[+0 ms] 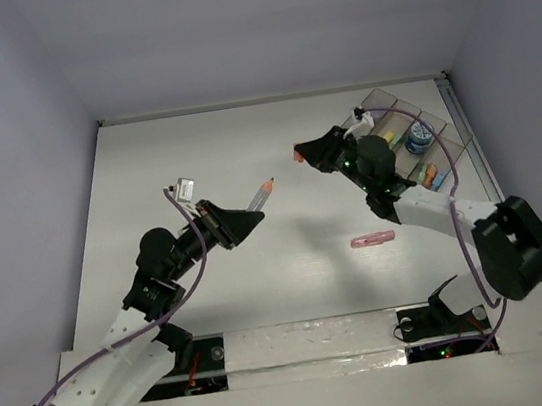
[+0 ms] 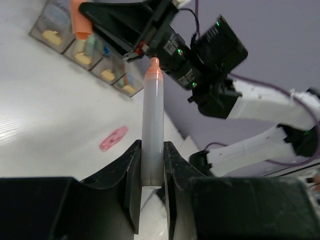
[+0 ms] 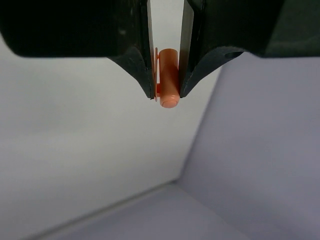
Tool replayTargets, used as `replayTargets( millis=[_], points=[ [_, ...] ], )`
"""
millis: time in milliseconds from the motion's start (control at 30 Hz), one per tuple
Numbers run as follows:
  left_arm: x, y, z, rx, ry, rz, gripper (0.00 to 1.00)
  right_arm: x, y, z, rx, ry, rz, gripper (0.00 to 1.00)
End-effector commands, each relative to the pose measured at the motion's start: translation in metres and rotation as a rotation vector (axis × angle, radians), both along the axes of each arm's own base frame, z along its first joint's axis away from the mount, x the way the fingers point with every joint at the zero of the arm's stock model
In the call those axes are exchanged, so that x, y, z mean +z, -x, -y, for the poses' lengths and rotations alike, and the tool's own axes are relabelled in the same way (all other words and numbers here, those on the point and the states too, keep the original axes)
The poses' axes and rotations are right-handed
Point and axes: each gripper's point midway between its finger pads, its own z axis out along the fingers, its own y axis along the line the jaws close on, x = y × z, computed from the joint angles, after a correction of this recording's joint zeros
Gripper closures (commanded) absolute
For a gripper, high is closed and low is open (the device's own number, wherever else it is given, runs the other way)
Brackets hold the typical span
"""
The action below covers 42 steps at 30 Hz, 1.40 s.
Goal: Sort the stationery into containers
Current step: Pick up the pen cap from the center of the board, then close the pen cap on the pen.
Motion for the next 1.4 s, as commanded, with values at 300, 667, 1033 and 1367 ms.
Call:
replayTargets(
  millis=[300, 667, 1033, 1367],
  points=[
    [0.084, 0.017, 0.013, -0.217, 0.49, 0.052, 1.0, 0.167, 0.084, 0.021, 0.141, -0.328, 0.536, 1.0],
    [0.093, 0.018, 0.019, -0.324, 0.6, 0.044, 1.0, 0.184, 0.092, 0.016, 0.227, -0.556, 0.528, 1.0],
    [0.091, 0.015, 0.021, -0.321, 0.59, 0.05, 1.0, 0.186, 0.093, 0.0, 0.249, -0.554, 0.531, 1.0],
    [0.095, 0.019, 0.025, -0.376, 0.598, 0.046, 1.0, 0.18, 0.097, -0.019, 0.334, -0.496, 0.519, 1.0]
  ],
)
